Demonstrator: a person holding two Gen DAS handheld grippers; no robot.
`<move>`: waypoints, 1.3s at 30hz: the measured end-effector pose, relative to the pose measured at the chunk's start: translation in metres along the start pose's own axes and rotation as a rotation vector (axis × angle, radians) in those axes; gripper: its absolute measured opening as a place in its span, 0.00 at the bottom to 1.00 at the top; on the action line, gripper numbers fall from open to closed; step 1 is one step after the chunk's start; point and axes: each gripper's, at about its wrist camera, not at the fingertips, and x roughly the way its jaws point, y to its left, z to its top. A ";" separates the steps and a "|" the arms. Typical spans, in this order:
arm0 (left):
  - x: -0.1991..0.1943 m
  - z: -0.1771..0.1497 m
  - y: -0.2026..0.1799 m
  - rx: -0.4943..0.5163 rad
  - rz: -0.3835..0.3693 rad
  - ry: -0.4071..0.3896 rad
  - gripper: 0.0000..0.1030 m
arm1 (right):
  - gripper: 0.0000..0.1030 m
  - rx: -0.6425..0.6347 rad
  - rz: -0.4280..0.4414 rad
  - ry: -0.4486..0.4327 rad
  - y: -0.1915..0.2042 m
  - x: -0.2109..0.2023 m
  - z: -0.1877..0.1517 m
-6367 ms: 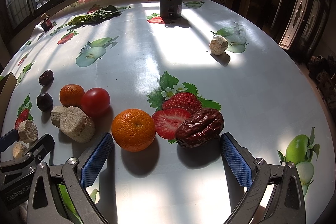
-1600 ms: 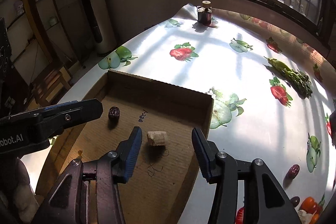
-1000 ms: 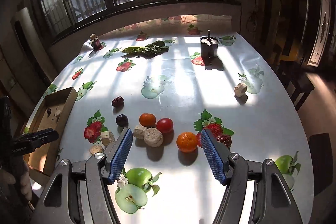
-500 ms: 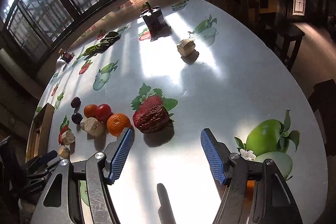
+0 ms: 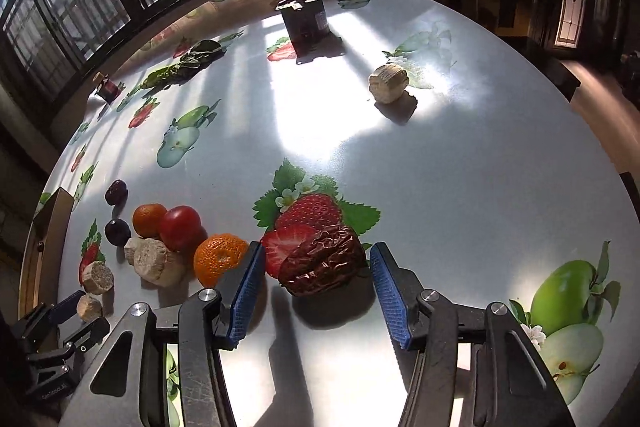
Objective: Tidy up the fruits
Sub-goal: 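Grasp a round beige rice cake with the left tool while the right tool grasps the large dried date, then carry the rice cake and dried date into the box and open both tools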
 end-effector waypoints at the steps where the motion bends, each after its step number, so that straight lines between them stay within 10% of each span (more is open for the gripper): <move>1: -0.001 0.000 0.002 -0.005 -0.010 -0.002 0.26 | 0.46 -0.005 -0.009 -0.004 0.000 -0.001 -0.001; 18: -0.083 -0.019 0.047 -0.155 -0.110 -0.129 0.26 | 0.46 -0.101 0.054 -0.110 0.047 -0.063 -0.014; 39: -0.073 -0.018 0.294 -0.490 0.210 0.025 0.26 | 0.46 -0.629 0.400 -0.024 0.362 -0.033 -0.051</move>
